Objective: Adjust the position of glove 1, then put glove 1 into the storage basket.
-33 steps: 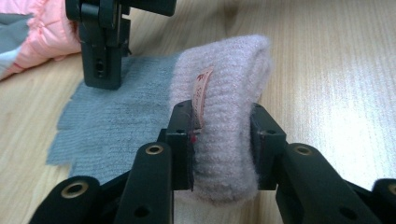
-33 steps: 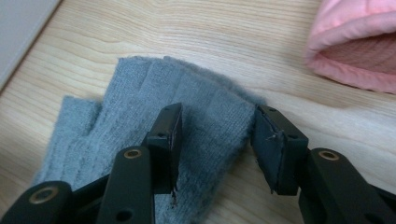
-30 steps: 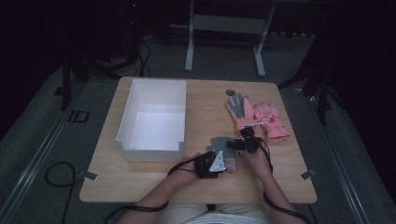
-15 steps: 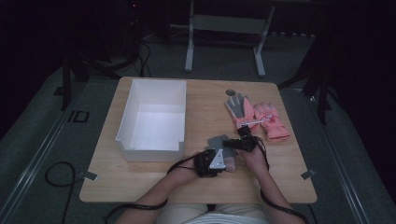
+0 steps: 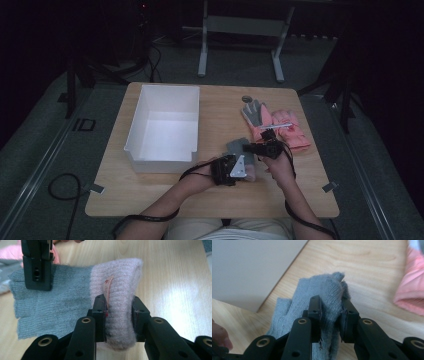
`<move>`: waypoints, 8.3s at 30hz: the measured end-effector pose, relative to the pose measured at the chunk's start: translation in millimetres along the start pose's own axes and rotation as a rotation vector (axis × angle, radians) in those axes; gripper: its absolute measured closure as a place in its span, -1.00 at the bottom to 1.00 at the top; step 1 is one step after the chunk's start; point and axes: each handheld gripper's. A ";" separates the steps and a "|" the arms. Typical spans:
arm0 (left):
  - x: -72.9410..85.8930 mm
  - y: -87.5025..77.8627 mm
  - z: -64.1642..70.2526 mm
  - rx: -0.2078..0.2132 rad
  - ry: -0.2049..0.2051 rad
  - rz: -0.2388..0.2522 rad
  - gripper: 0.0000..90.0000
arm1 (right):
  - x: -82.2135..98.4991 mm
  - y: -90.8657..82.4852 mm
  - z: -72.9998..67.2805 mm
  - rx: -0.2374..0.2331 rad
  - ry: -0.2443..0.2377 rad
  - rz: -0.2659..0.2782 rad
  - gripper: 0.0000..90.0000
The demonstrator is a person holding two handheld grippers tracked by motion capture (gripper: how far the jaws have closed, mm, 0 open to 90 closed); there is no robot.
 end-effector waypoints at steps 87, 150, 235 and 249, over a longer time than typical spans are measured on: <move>105.9 -194.9 -41.9 -0.110 -0.075 -0.207 0.56 | -136.7 62.8 -198.2 -0.075 -0.257 0.035 0.65; -1.6 -136.7 -37.1 -0.040 -0.158 -0.086 0.11 | -62.3 -41.7 -59.7 -0.043 -0.242 0.211 0.20; 69.4 4.3 52.2 -0.056 -0.362 0.233 -0.96 | -63.5 85.2 78.7 0.353 -0.147 -0.040 0.81; 71.8 2.2 49.9 -0.071 -0.359 0.237 -0.96 | -62.6 45.4 52.9 0.321 -0.031 0.075 0.99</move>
Point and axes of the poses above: each handheld gripper's, and its own axes: y roughly forward along the jaws, x roughly out of its underside, z roughly to its right, and after that the axes turned 11 degrees about x, right-handed
